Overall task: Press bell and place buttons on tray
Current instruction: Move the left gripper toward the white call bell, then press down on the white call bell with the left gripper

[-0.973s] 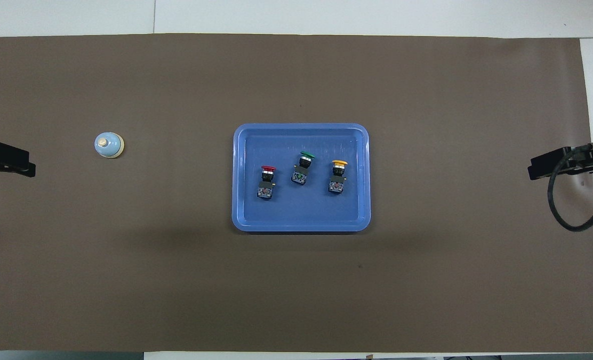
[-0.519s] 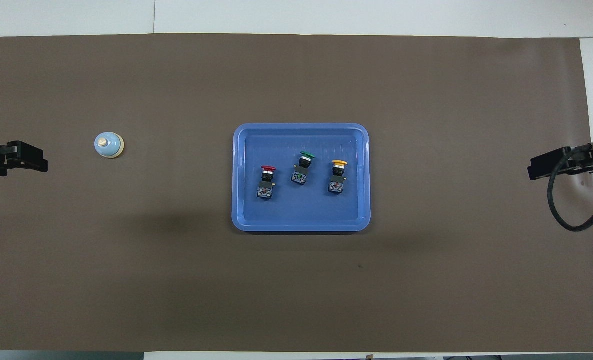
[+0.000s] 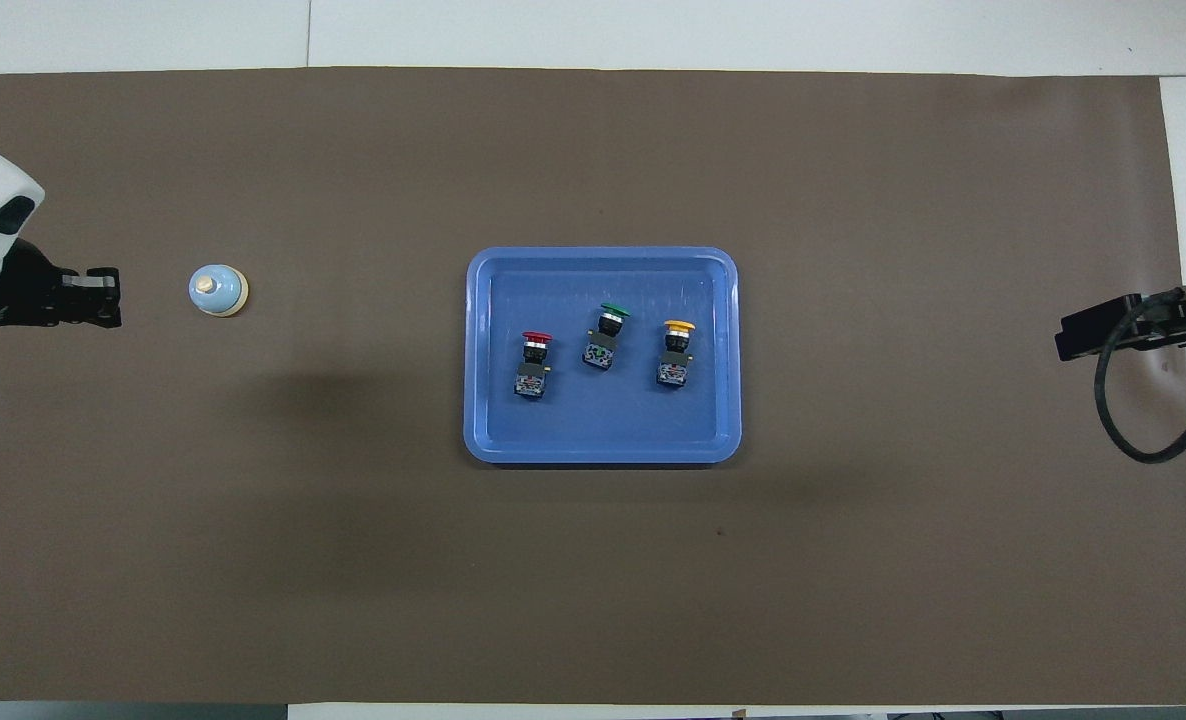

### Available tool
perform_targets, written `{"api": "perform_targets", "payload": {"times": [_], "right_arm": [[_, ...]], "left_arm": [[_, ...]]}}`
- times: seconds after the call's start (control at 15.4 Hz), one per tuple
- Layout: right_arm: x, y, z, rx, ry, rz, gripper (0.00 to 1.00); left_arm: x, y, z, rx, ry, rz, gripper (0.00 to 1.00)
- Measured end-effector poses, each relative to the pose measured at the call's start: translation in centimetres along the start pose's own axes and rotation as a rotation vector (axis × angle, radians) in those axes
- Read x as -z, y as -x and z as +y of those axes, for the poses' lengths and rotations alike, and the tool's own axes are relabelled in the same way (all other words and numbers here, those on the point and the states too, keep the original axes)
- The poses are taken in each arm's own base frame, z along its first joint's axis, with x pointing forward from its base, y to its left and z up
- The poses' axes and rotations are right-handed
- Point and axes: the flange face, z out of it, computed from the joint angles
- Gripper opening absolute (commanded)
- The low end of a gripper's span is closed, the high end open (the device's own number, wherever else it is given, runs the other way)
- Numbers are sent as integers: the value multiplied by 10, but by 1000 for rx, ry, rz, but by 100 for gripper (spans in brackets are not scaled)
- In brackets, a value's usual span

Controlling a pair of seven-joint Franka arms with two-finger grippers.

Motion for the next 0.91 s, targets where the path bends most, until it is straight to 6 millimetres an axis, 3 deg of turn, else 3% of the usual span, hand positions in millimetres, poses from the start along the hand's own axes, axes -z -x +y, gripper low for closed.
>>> {"api": "perform_targets", "payload": {"times": [0.19,0.32,0.91], "right_arm": [[0,0,0,0,0,0,100],[0,0,0,0,0,0,100],[0,0,0,0,0,0,100]], "left_arm": [[-51,-23,3,-1,-3,3,0],[-72,-33,4,0,-4,16,0],[-107,-44,5,-2,-5,23,0]]}}
